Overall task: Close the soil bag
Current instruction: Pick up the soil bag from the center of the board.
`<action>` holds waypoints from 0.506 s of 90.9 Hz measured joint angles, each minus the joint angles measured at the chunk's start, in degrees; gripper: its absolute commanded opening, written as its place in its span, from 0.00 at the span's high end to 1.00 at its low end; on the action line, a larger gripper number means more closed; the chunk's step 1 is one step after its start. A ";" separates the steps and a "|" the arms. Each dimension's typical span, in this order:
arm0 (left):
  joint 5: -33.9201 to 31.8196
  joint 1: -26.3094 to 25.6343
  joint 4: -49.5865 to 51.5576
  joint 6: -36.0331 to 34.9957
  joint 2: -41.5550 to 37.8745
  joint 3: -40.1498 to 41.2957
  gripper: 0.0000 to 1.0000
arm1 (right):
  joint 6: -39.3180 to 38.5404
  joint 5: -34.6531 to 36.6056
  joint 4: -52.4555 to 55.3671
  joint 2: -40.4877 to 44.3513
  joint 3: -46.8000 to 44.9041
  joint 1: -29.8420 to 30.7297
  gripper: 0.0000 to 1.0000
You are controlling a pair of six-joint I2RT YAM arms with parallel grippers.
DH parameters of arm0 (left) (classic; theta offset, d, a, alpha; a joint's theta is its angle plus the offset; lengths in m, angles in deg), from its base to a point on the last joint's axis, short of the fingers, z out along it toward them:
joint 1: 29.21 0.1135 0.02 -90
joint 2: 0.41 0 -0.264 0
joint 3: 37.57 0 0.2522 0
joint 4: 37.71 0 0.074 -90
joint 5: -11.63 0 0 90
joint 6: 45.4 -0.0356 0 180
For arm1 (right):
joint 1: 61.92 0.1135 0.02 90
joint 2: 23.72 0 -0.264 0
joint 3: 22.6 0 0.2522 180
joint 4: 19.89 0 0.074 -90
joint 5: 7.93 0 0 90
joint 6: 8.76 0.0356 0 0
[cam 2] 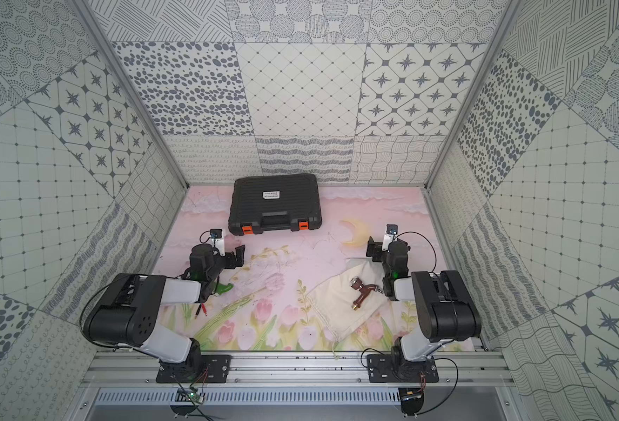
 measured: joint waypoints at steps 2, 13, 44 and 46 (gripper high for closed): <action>0.00 0.00 0.00 0.00 0.00 0.00 0.02 | 0.00 -0.07 0.02 0.00 0.00 0.00 0.03; 0.00 0.00 0.00 0.00 0.00 0.00 0.01 | 0.00 -0.28 0.07 0.00 0.00 0.00 0.03; 0.33 0.02 0.00 0.00 0.00 0.00 0.01 | 0.02 -0.70 0.11 0.00 0.00 -0.15 0.03; 0.39 0.02 0.00 0.00 0.00 0.00 0.01 | 0.02 -0.72 0.11 0.00 0.00 -0.22 0.03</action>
